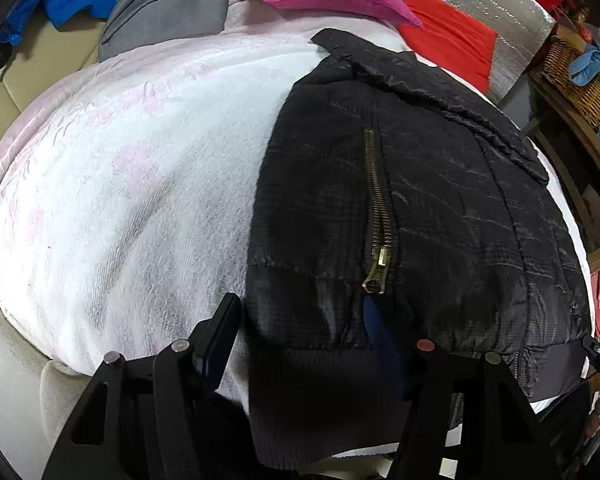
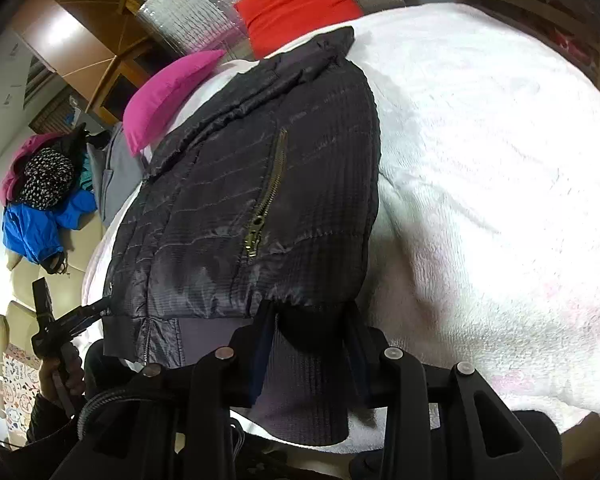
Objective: Fold large clothes
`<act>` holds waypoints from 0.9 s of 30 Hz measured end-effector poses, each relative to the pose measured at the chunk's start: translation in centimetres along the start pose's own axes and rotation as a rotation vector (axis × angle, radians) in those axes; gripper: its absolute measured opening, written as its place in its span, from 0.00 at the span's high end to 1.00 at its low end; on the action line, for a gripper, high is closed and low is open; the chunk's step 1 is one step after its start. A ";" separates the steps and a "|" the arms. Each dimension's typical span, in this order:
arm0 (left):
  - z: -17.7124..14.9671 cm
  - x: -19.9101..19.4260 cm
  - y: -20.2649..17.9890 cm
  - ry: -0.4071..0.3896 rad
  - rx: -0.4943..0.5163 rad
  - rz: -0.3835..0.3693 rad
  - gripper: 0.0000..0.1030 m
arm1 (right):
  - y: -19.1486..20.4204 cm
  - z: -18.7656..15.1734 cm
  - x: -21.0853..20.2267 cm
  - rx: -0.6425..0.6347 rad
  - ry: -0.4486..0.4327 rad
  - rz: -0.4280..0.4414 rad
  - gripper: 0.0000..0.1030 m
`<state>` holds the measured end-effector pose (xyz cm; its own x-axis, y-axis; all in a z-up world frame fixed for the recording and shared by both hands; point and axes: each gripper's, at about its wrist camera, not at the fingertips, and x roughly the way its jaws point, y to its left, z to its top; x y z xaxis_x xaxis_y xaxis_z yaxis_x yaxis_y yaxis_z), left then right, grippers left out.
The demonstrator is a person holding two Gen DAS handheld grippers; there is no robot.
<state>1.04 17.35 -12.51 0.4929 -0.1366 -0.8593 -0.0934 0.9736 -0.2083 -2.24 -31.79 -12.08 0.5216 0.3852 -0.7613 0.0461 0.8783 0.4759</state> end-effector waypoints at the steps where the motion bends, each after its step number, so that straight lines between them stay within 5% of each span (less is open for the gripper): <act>1: 0.0 -0.1 0.2 -0.006 -0.010 0.003 0.37 | 0.0 0.0 0.0 -0.001 0.000 -0.001 0.64; 11: 0.2 0.7 -0.2 0.008 0.001 -0.002 0.38 | -0.6 0.1 1.4 0.019 0.023 0.007 0.57; 16: 0.3 0.7 -0.6 0.003 0.020 0.023 0.61 | -0.8 0.2 1.6 0.024 0.038 0.018 0.59; 18: 0.5 0.3 -0.6 -0.009 0.023 0.029 0.80 | -0.7 0.3 1.4 0.018 0.045 0.037 0.70; 22: 0.6 -1.1 -0.8 -0.034 0.033 0.008 0.85 | -0.9 0.8 -0.1 0.052 0.024 0.110 0.83; 27: 0.5 -1.4 -0.4 -0.039 0.019 -0.008 0.84 | -0.7 0.9 -0.3 0.050 0.024 0.103 0.82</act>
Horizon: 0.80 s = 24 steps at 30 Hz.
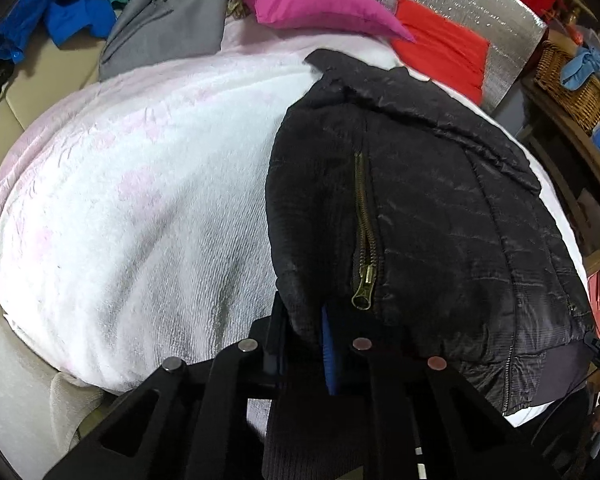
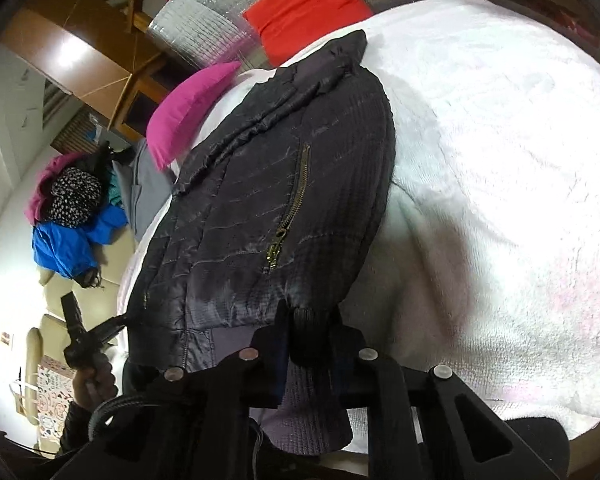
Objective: Fold large clothes
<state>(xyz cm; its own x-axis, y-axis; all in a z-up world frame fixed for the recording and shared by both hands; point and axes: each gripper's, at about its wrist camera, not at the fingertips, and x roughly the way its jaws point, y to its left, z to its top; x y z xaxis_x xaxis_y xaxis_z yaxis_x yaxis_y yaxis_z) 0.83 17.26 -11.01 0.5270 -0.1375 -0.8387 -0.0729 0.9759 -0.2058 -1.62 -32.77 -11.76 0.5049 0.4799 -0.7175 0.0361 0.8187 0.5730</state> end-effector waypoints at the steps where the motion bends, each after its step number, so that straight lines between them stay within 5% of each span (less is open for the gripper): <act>1: -0.1 0.6 0.2 0.016 -0.010 0.002 0.83 | -0.1 -0.1 0.5 0.003 0.020 -0.008 0.78; 5: -0.5 0.7 0.5 0.016 -0.017 0.002 0.76 | -0.4 -0.4 0.6 0.032 0.009 0.011 0.61; 7: -0.5 0.9 0.5 0.021 -0.014 0.001 0.69 | -0.2 -0.4 0.6 0.025 -0.002 0.010 0.45; 12: -0.2 1.9 0.0 0.030 -0.011 0.003 0.61 | -0.3 -0.1 1.5 0.028 0.009 -0.006 0.44; 14: 0.0 2.3 -0.3 0.033 -0.007 0.008 0.63 | -0.2 -0.1 2.0 0.016 0.021 -0.022 0.54; 15: 0.1 2.3 -0.4 0.032 -0.001 0.014 0.75 | -0.2 -0.1 2.2 0.008 0.029 -0.040 0.71; 16: 0.3 2.2 -0.5 0.028 0.006 0.016 0.78 | -0.3 0.0 2.1 0.011 0.036 -0.032 0.76; 24: 0.0 -0.9 -0.7 -0.025 0.036 -0.005 0.86 | 1.1 0.4 -0.3 -0.021 0.014 0.000 0.86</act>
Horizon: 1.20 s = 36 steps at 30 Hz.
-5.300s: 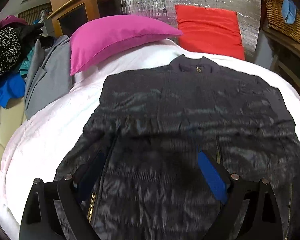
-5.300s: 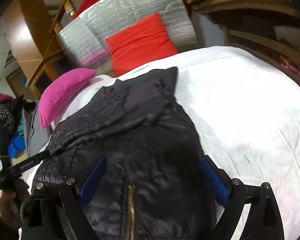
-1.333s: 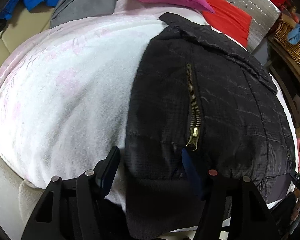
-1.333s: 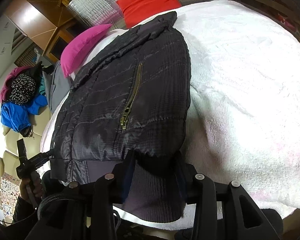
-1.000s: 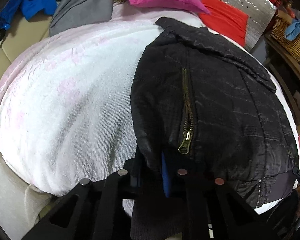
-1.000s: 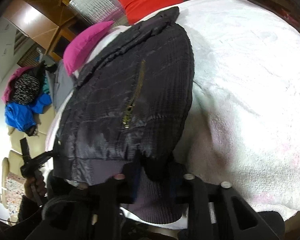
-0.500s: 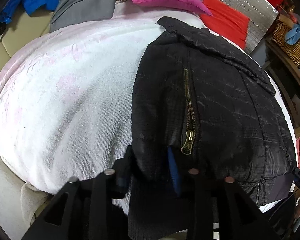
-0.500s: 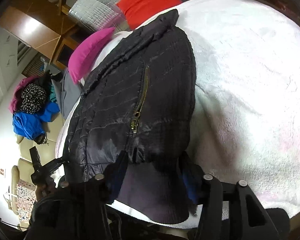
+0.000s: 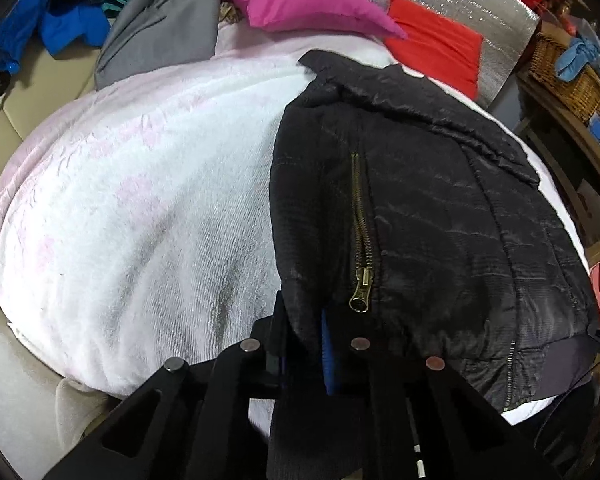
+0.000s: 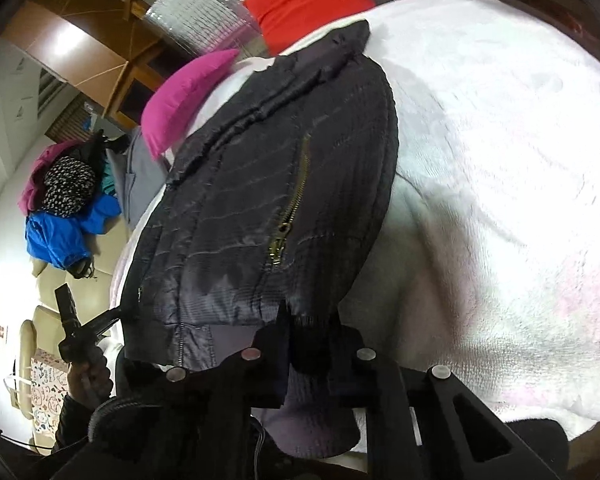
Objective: Fold large clothes
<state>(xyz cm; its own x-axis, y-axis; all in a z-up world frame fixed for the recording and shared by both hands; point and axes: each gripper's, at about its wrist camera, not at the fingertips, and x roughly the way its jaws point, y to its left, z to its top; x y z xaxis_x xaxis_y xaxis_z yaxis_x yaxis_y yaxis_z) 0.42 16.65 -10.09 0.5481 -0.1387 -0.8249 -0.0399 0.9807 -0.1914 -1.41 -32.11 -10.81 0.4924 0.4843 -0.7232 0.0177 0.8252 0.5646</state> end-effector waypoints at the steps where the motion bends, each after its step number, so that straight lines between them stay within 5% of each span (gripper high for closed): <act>1: -0.2 -0.5 -0.1 -0.007 -0.005 -0.008 0.86 | 0.1 -0.1 -0.2 -0.001 0.001 -0.002 0.86; 8: -2.2 -1.1 0.6 0.013 -0.014 -0.054 0.85 | -1.3 -1.0 -1.9 0.020 0.014 -0.024 0.87; 15: -2.5 0.4 1.5 0.055 -0.066 -0.079 0.73 | -1.9 -0.6 -0.6 0.060 0.023 -0.010 0.71; 23: -2.8 1.0 1.6 0.068 -0.080 -0.089 0.63 | -2.8 -1.1 0.0 0.088 0.026 -0.019 0.71; 30: -2.7 0.2 1.9 0.057 -0.084 -0.085 0.55 | -3.2 -1.1 -0.6 0.086 0.007 -0.043 0.55; 36: -3.1 0.6 0.8 0.078 -0.034 -0.086 0.48 | -2.3 -1.2 0.3 0.045 0.030 -0.027 0.55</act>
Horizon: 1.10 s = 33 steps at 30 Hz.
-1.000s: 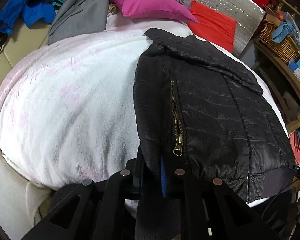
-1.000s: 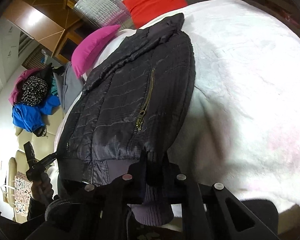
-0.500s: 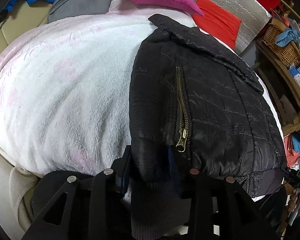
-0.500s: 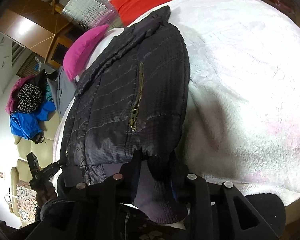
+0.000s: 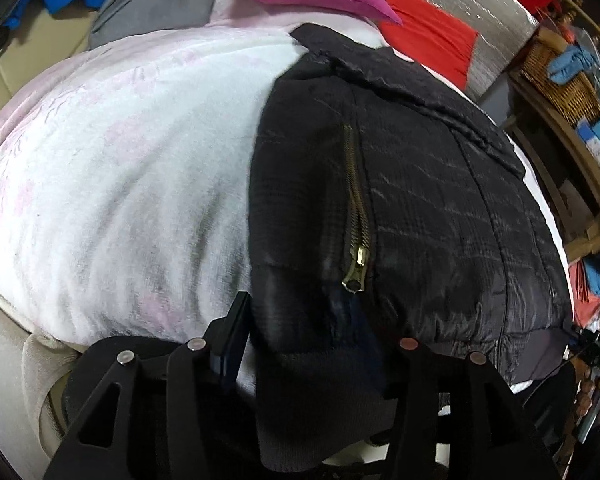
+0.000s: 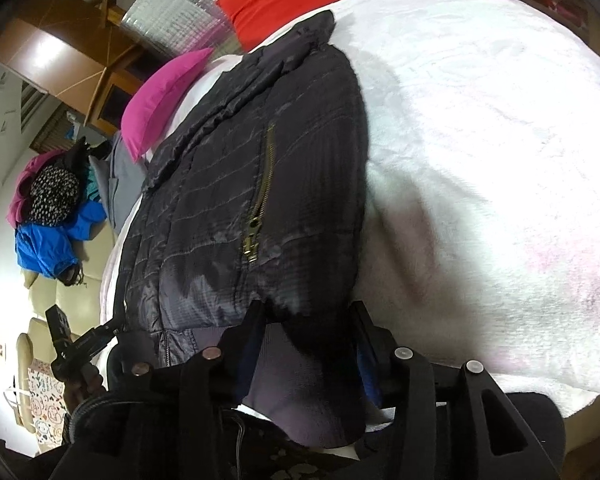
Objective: Fold large clothes
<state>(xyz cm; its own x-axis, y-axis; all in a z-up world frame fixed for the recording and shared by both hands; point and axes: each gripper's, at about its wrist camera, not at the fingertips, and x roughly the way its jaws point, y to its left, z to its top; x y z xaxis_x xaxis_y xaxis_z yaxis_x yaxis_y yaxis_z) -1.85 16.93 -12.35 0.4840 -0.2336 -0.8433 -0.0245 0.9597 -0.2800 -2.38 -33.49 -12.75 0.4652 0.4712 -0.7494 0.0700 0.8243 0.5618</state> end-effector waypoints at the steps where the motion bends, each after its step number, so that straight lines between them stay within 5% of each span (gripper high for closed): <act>1: 0.0 0.1 -0.2 -0.001 0.010 0.007 0.47 | 0.5 -0.1 0.1 -0.021 0.003 -0.004 0.55; 19: 0.3 1.7 0.5 0.045 -0.032 -0.023 0.46 | 0.5 -0.1 1.3 -0.037 0.051 -0.041 0.68; 33: 0.2 1.8 0.3 0.043 -0.018 -0.021 0.46 | -0.1 0.1 1.3 -0.011 0.062 -0.026 0.66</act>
<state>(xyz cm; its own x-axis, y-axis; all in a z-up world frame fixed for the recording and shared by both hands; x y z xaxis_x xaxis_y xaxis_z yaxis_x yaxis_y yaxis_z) -0.82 16.83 -13.81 0.4464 -0.2608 -0.8560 -0.0307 0.9515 -0.3060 -1.71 -32.99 -13.82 0.4078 0.4681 -0.7840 0.0711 0.8397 0.5384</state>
